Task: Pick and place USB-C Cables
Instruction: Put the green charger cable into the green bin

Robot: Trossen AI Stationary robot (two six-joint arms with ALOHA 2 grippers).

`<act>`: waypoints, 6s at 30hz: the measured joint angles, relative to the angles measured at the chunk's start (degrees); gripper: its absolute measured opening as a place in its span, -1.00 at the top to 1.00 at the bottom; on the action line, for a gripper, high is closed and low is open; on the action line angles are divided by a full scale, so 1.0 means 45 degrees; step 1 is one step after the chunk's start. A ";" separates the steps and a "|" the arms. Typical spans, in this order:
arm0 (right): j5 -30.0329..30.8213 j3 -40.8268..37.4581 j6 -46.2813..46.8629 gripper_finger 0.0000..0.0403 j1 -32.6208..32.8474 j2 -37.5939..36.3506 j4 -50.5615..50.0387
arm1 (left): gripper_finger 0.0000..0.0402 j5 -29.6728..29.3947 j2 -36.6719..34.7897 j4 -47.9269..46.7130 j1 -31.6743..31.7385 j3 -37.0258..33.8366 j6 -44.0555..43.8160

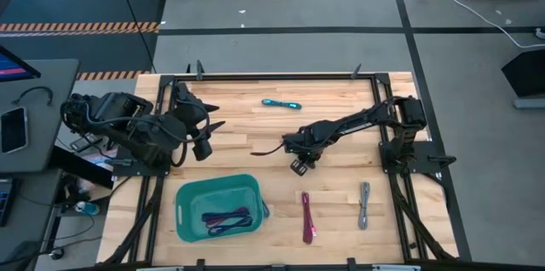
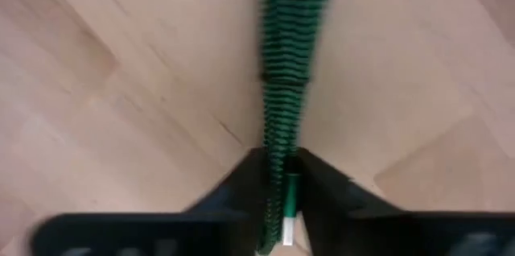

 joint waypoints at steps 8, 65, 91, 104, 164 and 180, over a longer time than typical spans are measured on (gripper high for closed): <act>-0.0349 0.1010 -0.1162 0.83 0.0001 -0.0596 -0.0247 | 0.05 0.0000 0.0000 -0.0093 0.0000 0.0000 -0.0005; 0.3249 1.3722 -0.9645 0.83 0.2786 -0.2333 -0.4438 | 0.05 0.4726 0.0527 0.5365 0.1476 -0.0005 0.2054; 0.3665 1.3706 -0.9585 0.83 0.2572 -0.2100 -0.4644 | -0.31 0.7208 0.1513 0.8152 0.2024 -0.0010 0.3980; 0.3589 1.3706 -0.9292 0.83 0.2635 -0.2091 -0.4662 | -0.31 0.6878 0.1513 0.8296 0.3369 -0.0010 0.4344; 0.7289 1.3706 -0.7662 -0.17 0.0668 -0.5782 -0.7020 | 0.90 0.6501 0.1624 0.2011 0.0050 -0.2322 -0.1325; 0.6219 1.3706 -0.7736 -0.17 0.0668 -0.5122 -0.7882 | 0.90 0.1710 0.1619 0.3625 -0.4102 -0.4313 -0.7486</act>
